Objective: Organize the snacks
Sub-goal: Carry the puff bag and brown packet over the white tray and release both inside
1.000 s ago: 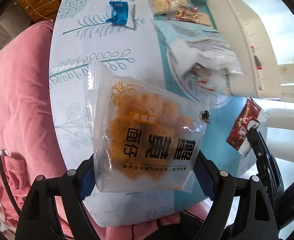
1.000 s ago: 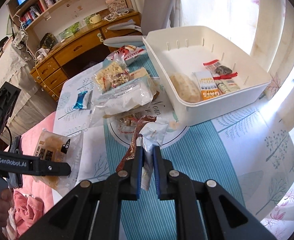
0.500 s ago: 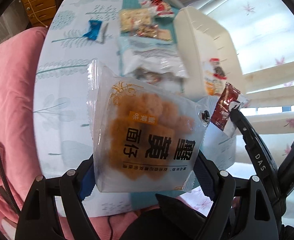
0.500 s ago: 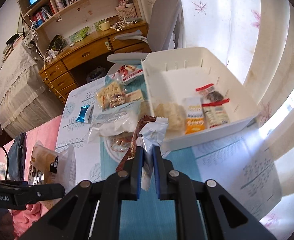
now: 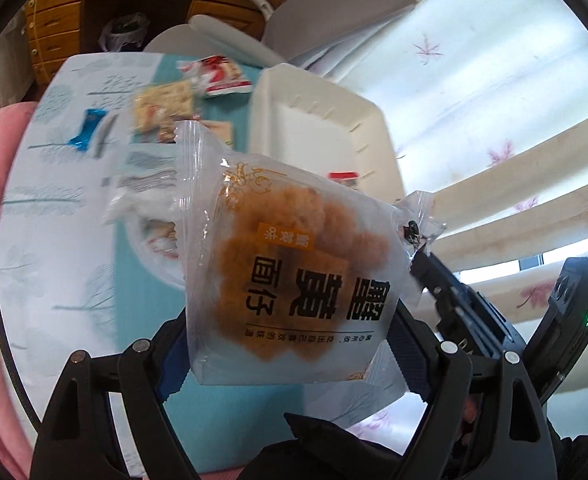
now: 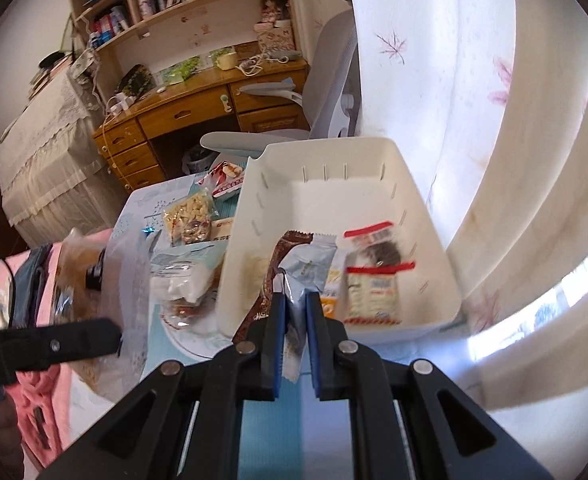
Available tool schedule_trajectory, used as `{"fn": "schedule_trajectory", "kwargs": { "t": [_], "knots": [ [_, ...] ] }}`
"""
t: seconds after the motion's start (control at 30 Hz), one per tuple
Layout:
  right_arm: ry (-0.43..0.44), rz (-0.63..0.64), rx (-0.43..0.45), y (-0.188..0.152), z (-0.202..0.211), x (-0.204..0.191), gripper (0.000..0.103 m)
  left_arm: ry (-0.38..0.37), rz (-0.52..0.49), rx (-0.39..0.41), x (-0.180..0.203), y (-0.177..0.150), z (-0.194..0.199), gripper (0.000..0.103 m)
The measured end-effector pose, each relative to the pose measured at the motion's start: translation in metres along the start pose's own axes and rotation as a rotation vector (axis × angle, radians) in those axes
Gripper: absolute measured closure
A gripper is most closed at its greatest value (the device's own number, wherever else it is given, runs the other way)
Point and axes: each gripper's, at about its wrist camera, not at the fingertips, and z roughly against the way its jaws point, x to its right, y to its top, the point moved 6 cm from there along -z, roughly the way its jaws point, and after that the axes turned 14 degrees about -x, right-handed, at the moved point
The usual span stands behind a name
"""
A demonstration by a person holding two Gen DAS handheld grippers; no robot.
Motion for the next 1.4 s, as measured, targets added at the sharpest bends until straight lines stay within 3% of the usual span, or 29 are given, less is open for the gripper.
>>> {"fn": "schedule_trajectory", "kwargs": {
  "t": [0.33,0.6,0.73,0.8,0.87,0.97,1.17,1.4],
  "knots": [
    [-0.067,0.141,0.050,0.018,-0.001,0.046,0.093,0.004,-0.013,0.046,0.051,0.038,-0.041,0.019],
    [-0.097,0.143,0.044,0.030,-0.010,0.071,0.092,0.005,-0.002,0.086,0.074,0.063,-0.064,0.017],
    [-0.106,0.126,0.021,0.031,-0.017,0.077,0.091,-0.017,0.039,0.096,0.072,0.067,-0.071,0.006],
    [-0.101,0.119,-0.009,0.029,-0.021,0.080,0.083,-0.050,0.024,0.101,0.075,0.067,-0.069,0.004],
    [-0.081,0.107,-0.027,0.027,-0.024,0.082,0.068,-0.050,0.016,0.108,0.075,0.067,-0.068,0.001],
    [-0.060,0.092,-0.039,0.023,-0.026,0.082,0.060,-0.067,0.031,0.108,0.071,0.065,-0.066,0.001],
    [-0.011,0.082,-0.104,0.009,-0.033,0.071,0.060,-0.116,0.115,0.107,0.052,0.052,-0.062,0.001],
    [0.064,0.094,-0.185,-0.008,-0.040,0.045,0.060,-0.094,0.187,0.096,0.021,0.030,-0.054,0.001]
  ]
}}
